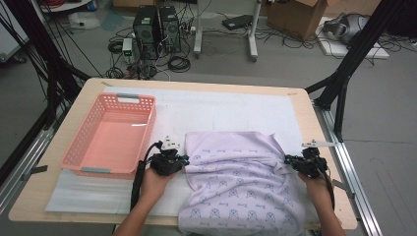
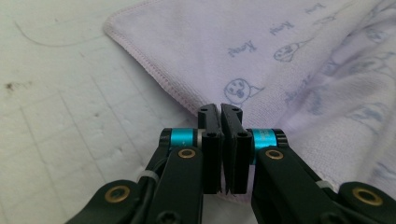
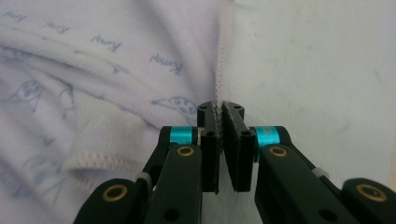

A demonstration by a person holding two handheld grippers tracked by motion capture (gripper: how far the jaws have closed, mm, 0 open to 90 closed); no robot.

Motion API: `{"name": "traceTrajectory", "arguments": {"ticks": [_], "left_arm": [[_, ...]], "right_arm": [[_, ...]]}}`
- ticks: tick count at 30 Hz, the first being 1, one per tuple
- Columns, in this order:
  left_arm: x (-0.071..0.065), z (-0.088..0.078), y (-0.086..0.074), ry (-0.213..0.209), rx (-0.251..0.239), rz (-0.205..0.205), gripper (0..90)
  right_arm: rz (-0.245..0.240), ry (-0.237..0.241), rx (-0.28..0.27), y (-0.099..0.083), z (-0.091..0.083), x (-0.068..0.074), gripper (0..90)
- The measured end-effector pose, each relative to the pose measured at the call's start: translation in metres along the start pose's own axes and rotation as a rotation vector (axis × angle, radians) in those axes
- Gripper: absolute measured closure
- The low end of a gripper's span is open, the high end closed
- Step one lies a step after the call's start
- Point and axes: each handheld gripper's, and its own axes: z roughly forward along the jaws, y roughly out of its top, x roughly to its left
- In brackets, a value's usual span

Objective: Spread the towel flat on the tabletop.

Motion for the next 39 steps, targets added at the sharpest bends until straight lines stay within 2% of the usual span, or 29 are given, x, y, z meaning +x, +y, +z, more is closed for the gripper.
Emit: {"name": "traceTrajectory", "arguments": {"ticks": [2, 3, 4, 5, 6, 8, 11, 12, 14, 17, 18, 20, 22, 23, 24, 25, 26, 27, 29, 31, 33, 34, 35, 36, 39], "left_arm": [[0.001, -0.001, 0.000, -0.024, -0.009, -0.024, 84.8], [0.003, 0.000, 0.002, -0.020, -0.021, -0.038, 78.9], [0.005, 0.001, 0.004, -0.011, -0.037, -0.059, 66.5], [0.008, 0.002, 0.005, -0.006, -0.074, -0.089, 57.8], [0.010, 0.003, 0.007, 0.003, -0.089, -0.102, 55.5], [0.016, 0.008, 0.015, 0.027, -0.088, -0.122, 47.6], [0.023, 0.022, 0.026, 0.048, -0.091, -0.153, 44.1], [0.024, 0.027, 0.029, 0.057, -0.081, -0.155, 43.8], [0.024, 0.036, 0.034, 0.067, -0.057, -0.131, 43.7], [0.021, 0.048, 0.038, 0.080, -0.049, -0.103, 43.4], [0.020, 0.050, 0.039, 0.084, -0.061, -0.083, 43.7], [0.016, 0.055, 0.040, 0.096, -0.057, -0.046, 46.6], [0.011, 0.059, 0.040, 0.146, -0.049, 0.021, 49.9], [0.010, 0.060, 0.041, 0.168, -0.043, 0.048, 56.2], [0.011, 0.060, 0.043, 0.168, -0.041, 0.041, 62.1], [0.013, 0.059, 0.044, 0.153, -0.031, 0.036, 73.3], [0.017, 0.059, 0.046, 0.136, -0.029, 0.009, 86.4], [0.021, 0.059, 0.047, 0.142, -0.034, -0.016, 87.4], [0.030, 0.056, 0.053, 0.173, -0.041, -0.042, 87.6], [0.037, 0.050, 0.058, 0.197, -0.095, -0.078, 87.7], [0.041, 0.047, 0.062, 0.232, -0.128, -0.079, 87.7], [0.045, 0.044, 0.062, 0.260, -0.153, -0.086, 87.8], [0.049, 0.043, 0.062, 0.267, -0.148, -0.099, 87.7], [0.052, 0.043, 0.061, 0.263, -0.133, -0.109, 87.7], [0.053, 0.042, 0.060, 0.257, -0.127, -0.088, 87.1]], "right_arm": [[0.014, 0.019, 0.001, -0.006, -0.005, 0.000, 81.7], [0.021, 0.025, 0.004, -0.007, -0.007, 0.000, 76.0], [0.017, 0.023, 0.001, -0.007, -0.008, -0.001, 71.1], [0.018, 0.025, -0.017, -0.005, -0.010, -0.001, 67.8], [0.022, 0.030, -0.040, -0.003, -0.011, -0.002, 64.3], [0.030, 0.020, -0.092, 0.003, -0.012, -0.004, 58.7], [0.052, 0.012, -0.104, 0.016, -0.004, -0.010, 53.6], [0.047, 0.007, -0.101, 0.020, 0.000, -0.012, 53.3], [0.042, -0.006, -0.079, 0.028, 0.010, -0.013, 51.2], [0.012, -0.011, -0.065, 0.038, 0.024, -0.013, 50.9], [0.001, -0.011, -0.061, 0.041, 0.029, -0.012, 51.0], [-0.041, -0.044, -0.047, 0.045, 0.037, -0.009, 51.4], [-0.066, -0.047, -0.020, 0.048, 0.044, -0.007, 52.2], [-0.081, -0.055, -0.015, 0.048, 0.047, -0.005, 53.7], [-0.085, -0.048, -0.007, 0.048, 0.050, -0.004, 54.3], [-0.087, -0.053, -0.012, 0.048, 0.051, -0.003, 55.3], [-0.089, -0.050, -0.019, 0.048, 0.051, -0.004, 58.0], [-0.091, -0.045, -0.019, 0.048, 0.052, -0.004, 59.5], [-0.086, -0.036, -0.030, 0.048, 0.053, -0.007, 63.6], [-0.077, -0.026, -0.036, 0.048, 0.053, -0.009, 69.8], [-0.081, -0.003, -0.050, 0.050, 0.055, -0.010, 85.2], [-0.095, 0.008, -0.066, 0.050, 0.056, -0.009, 86.5], [-0.105, 0.033, -0.083, 0.052, 0.060, -0.007, 86.7], [-0.113, 0.041, -0.076, 0.054, 0.063, -0.005, 86.9], [-0.175, 0.010, -0.084, 0.064, 0.074, 0.002, 87.3]]}}
